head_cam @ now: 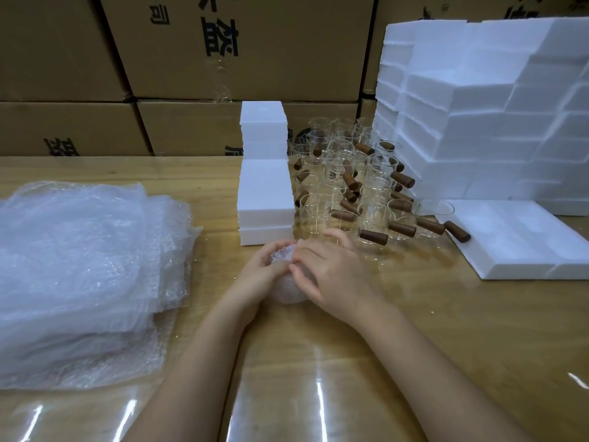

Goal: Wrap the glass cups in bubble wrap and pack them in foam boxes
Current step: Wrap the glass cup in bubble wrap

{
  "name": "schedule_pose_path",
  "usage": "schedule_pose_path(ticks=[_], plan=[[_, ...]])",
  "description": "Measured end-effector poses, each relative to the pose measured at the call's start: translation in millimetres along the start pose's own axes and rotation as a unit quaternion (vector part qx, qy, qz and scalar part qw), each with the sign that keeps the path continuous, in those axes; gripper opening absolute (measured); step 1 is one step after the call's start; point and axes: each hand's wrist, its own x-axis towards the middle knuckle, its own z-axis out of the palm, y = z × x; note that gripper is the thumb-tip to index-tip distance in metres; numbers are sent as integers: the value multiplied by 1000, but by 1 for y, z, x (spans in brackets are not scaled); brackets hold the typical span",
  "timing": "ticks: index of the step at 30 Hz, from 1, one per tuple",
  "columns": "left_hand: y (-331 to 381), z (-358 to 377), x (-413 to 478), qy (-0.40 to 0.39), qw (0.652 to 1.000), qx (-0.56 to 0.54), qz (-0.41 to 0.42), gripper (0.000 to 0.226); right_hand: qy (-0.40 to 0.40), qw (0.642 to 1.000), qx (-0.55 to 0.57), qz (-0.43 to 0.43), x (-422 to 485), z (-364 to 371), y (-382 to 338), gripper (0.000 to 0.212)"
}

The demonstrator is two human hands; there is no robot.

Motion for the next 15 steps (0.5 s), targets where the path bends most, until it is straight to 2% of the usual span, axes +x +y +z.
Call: schedule_pose_path(ticks=[2,4,8,10,15], plan=[[0,-16,0,-72,997,-34,0,44,-14,1000,-15,-5,-2,2,-3,23],[-1,-26,3,-106,992,-69,-9,52,-56,998,-26,4,-4,4,-8,26],[-3,-23,4,-69,994,-78,-8,47,-149,986,-72,13,2,8,-19,48],[-5,-20,5,-46,997,-55,-6,40,-147,987,-62,10,2,11,-15,49],[-2,-13,6,-3,999,-38,-12,24,-72,997,10,25,-9,17,-9,25]])
